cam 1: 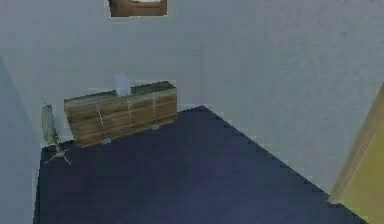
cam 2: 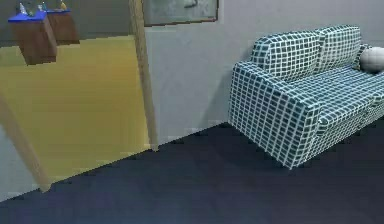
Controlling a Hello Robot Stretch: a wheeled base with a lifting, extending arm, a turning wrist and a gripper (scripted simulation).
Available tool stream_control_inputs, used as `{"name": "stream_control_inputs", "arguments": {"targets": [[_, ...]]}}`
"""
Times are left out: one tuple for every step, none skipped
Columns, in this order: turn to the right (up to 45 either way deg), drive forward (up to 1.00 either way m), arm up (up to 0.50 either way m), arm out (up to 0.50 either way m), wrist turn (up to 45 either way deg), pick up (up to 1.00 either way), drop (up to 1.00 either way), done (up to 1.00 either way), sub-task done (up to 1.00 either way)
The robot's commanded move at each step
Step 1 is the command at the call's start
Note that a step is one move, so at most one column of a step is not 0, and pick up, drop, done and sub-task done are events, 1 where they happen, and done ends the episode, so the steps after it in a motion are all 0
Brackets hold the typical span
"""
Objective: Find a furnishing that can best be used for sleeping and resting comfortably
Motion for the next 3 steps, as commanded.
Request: {"name": "stream_control_inputs", "arguments": {"targets": [[45.0,0.00,0.00,0.00,0.0,0.00,0.00,0.00,0.00],[9.0,0.00,0.00,0.00,0.0,0.00,0.00,0.00,0.00],[0.0,1.00,0.00,0.00,0.0,0.00,0.00,0.00,0.00]]}}
